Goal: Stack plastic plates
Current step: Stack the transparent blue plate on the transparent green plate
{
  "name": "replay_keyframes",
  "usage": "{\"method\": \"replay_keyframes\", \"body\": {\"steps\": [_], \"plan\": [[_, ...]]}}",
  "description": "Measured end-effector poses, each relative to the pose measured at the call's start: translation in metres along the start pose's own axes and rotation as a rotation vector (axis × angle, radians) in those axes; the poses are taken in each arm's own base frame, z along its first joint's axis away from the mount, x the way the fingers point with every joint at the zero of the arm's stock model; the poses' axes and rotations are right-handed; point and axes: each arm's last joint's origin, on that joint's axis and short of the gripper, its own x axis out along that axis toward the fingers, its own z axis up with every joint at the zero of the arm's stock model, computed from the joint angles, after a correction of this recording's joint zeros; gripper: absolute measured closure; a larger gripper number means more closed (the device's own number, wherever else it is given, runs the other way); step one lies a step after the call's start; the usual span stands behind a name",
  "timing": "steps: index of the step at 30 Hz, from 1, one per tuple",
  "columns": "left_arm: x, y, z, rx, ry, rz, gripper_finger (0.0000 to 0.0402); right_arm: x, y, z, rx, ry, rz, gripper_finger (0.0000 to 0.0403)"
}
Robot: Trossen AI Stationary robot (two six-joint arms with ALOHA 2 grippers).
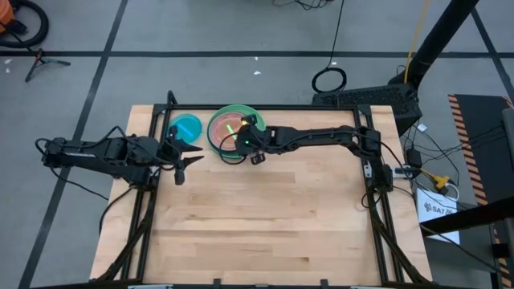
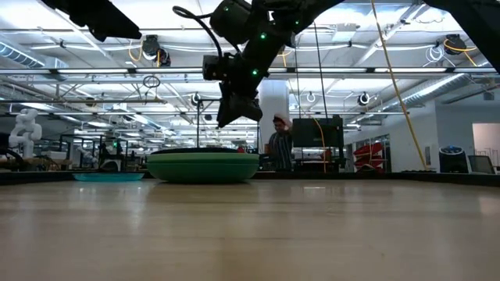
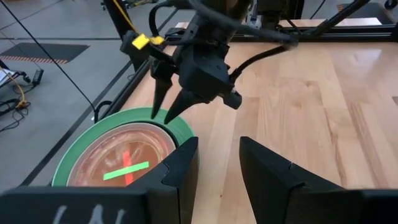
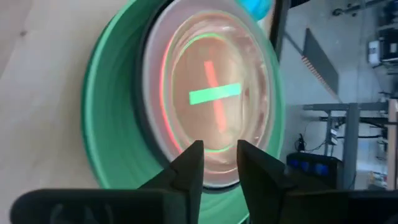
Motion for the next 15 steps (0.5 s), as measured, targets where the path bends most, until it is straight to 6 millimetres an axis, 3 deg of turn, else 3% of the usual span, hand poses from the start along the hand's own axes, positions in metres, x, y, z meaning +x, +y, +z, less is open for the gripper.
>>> {"method": "replay_keyframes", "body": {"steps": [6,15], "plan": [[0.000,0.000,0.000,-0.014,0.000,0.000,0.0277,-0.008,-0.008,0.004,0.075,-0.042,-0.038,0.0306],[0.000,0.000,-0.002,-0.106,0.017,-0.001,0.0277,-0.064,-0.028,-0.006,0.250,-0.072,0.063,0.0314]]}}
